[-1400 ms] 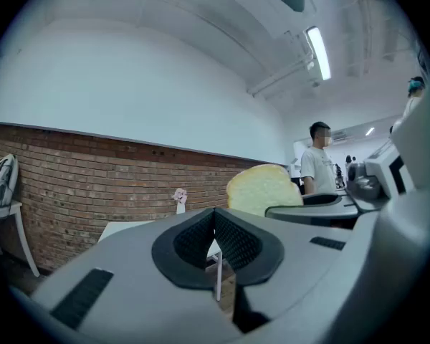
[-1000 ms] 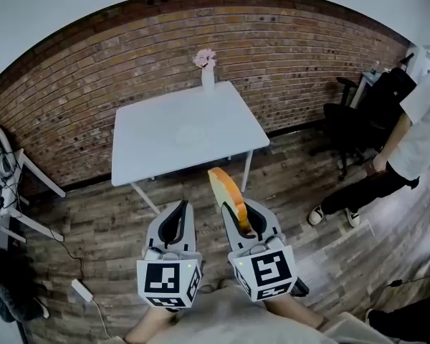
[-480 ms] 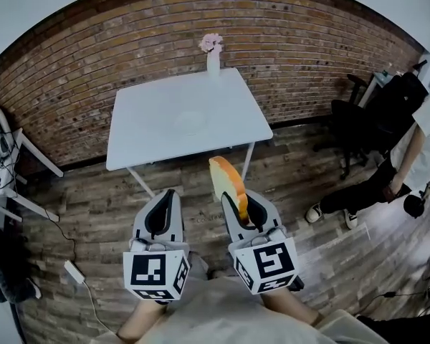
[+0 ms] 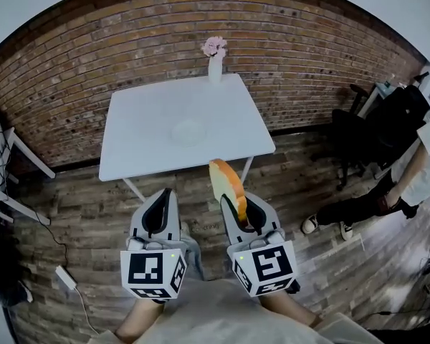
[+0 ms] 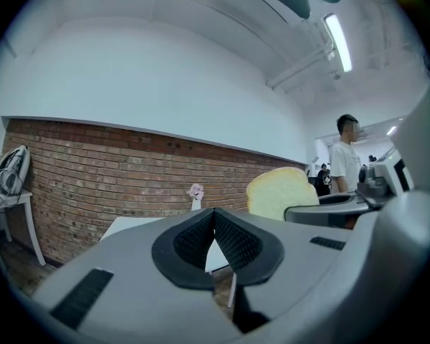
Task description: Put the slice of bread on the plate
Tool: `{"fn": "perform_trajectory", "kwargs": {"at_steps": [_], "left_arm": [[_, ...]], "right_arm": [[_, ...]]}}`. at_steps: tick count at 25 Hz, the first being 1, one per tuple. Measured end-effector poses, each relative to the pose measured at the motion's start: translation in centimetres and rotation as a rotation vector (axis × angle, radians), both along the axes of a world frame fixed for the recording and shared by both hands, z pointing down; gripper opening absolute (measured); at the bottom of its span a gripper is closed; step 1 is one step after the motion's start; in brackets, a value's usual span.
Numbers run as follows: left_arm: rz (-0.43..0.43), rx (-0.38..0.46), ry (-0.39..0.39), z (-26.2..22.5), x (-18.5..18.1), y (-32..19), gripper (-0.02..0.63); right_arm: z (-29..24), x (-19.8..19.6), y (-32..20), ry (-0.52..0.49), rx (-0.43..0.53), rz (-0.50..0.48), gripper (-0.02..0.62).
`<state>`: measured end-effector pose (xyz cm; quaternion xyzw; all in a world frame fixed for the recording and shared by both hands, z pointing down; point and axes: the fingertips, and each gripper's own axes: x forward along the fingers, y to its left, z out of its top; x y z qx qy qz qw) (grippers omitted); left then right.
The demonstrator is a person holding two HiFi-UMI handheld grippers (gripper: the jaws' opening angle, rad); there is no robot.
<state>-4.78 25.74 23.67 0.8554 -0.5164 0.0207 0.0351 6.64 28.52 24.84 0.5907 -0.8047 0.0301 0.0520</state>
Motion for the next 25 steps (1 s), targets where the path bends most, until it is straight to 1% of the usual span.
{"fn": "perform_trajectory", "kwargs": {"at_steps": [4, 9, 13, 19, 22, 25], "left_arm": [[0.030, -0.004, -0.002, 0.6, 0.3, -5.0, 0.011], [0.069, -0.021, -0.008, 1.2, 0.6, -12.9, 0.011], [0.090, -0.030, -0.021, 1.0, 0.1, -19.5, 0.011], [0.157, -0.042, -0.039, 1.4, 0.7, -28.4, 0.011], [0.184, -0.044, -0.040, 1.9, 0.9, -32.2, 0.011], [0.200, -0.060, -0.034, 2.6, 0.9, -34.8, 0.011]], "right_arm": [[0.5, 0.1, -4.8, 0.006, -0.008, 0.026, 0.095], [1.8, -0.3, -11.7, 0.003, -0.049, 0.048, 0.095], [2.1, -0.5, -17.5, 0.007, -0.070, 0.081, 0.095], [3.1, -1.0, -25.9, 0.006, -0.120, 0.118, 0.095], [4.0, -1.0, -29.3, 0.007, -0.143, 0.138, 0.095], [5.0, -0.8, -31.7, 0.003, -0.174, 0.158, 0.095]]}}
